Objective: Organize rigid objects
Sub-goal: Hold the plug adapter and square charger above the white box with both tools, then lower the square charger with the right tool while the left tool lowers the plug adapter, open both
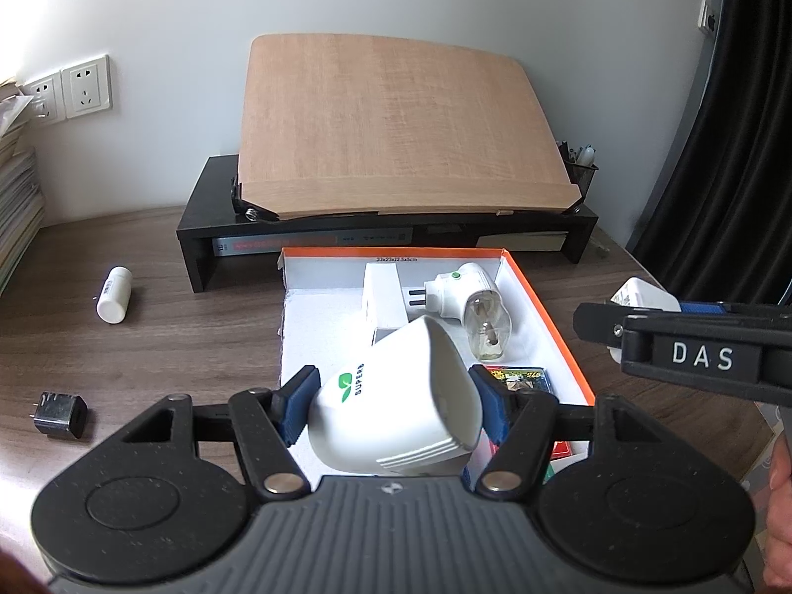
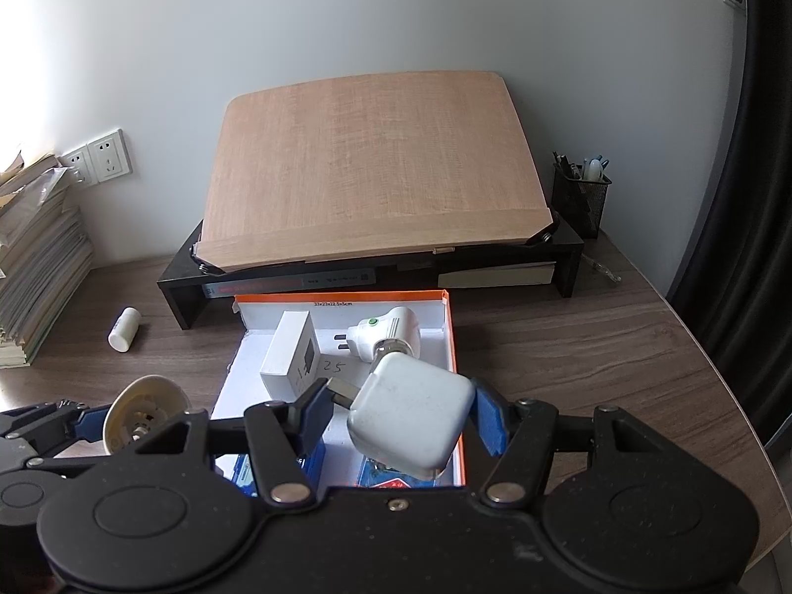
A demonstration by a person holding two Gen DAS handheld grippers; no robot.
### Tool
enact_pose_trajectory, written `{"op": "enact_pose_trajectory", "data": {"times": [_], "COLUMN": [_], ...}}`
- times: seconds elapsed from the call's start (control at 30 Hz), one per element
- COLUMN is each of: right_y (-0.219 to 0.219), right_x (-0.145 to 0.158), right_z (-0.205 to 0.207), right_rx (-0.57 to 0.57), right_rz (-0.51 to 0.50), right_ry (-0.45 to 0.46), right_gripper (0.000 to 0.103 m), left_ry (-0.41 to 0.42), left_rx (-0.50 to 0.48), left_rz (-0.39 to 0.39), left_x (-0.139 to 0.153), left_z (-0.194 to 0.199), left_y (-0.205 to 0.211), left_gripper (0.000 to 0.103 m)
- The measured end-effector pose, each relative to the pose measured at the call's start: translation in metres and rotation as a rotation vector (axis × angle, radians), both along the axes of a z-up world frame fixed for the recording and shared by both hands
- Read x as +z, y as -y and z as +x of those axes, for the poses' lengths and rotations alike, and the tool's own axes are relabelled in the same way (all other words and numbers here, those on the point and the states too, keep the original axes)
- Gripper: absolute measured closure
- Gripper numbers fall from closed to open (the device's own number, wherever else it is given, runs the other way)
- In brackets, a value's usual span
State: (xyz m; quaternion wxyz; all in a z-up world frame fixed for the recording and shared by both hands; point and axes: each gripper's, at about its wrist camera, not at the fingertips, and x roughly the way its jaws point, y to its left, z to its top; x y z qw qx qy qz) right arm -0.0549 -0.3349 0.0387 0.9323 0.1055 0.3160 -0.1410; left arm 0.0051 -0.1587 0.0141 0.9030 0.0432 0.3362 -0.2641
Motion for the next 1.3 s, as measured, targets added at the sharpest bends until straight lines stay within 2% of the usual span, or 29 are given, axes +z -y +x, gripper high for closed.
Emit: {"op": "enact_pose_trajectory", "data": {"times": [0.5,0.97,1.0,1.07,1.2,1.3], "right_y": [0.007,0.023,0.023,0.025,0.031,0.034], "right_x": [-0.003,-0.016,-0.017,-0.018,-0.023,-0.023], "right_z": [0.016,0.048,0.051,0.058,0.072,0.074], "right_rx": [0.010,0.033,0.036,0.050,0.049,0.049], "right_rz": [0.003,0.010,0.008,0.013,-0.005,0.007], "right_ry": [-0.010,-0.049,-0.051,-0.059,-0.088,-0.073], "right_gripper": [0.030,0.030,0.031,0.057,0.055,0.055], "left_ry": [-0.005,-0.048,-0.051,-0.059,-0.069,-0.073], "left_rx": [-0.010,-0.039,-0.041,-0.043,-0.050,-0.055], "left_rz": [0.007,0.016,0.019,0.021,0.024,0.025], "left_x": [-0.003,-0.019,-0.020,-0.023,-0.031,-0.034], "left_z": [0.011,0.035,0.036,0.040,0.045,0.049], "left_y": [0.013,0.034,0.036,0.039,0.047,0.053], "left_gripper": [0.037,0.037,0.037,0.037,0.037,0.037]}}
